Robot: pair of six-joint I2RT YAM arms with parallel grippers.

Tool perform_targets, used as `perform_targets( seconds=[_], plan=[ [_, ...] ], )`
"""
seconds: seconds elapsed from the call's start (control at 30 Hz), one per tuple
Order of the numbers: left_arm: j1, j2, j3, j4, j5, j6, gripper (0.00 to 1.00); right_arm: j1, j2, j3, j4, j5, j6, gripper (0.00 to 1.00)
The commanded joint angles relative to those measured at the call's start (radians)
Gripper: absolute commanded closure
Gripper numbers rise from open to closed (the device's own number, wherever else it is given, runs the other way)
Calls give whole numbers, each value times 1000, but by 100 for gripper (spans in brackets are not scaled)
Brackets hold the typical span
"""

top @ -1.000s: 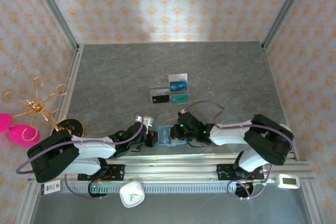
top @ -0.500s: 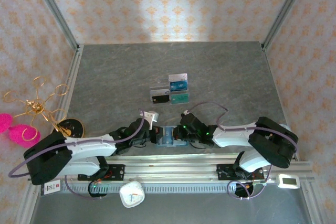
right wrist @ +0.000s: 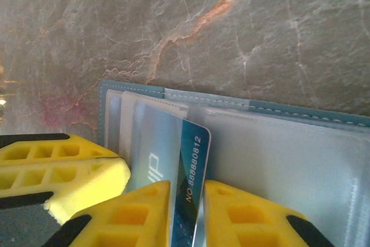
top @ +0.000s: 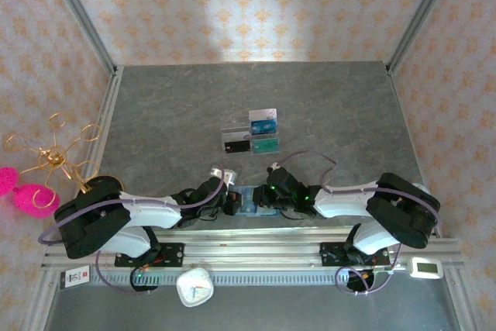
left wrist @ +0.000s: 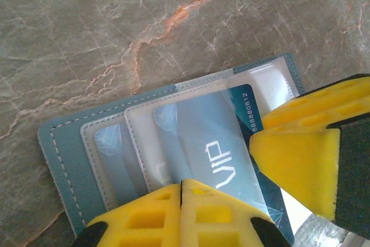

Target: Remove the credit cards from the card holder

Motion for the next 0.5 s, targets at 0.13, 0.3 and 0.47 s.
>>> perform_targets(
  seconds=[0.13,0.3,0.47],
  plan=[
    [-8,-6,-54,-41,2,-6,100,1,-25,-35,-26,48,31,100],
    [-7,-2,-72,22,11,-26,100,0,-169,-86,-142,120,44,100],
    [-8,-10,-49,50,28,-36,100,-2,-312,-111,-221,159,40,100]
  ],
)
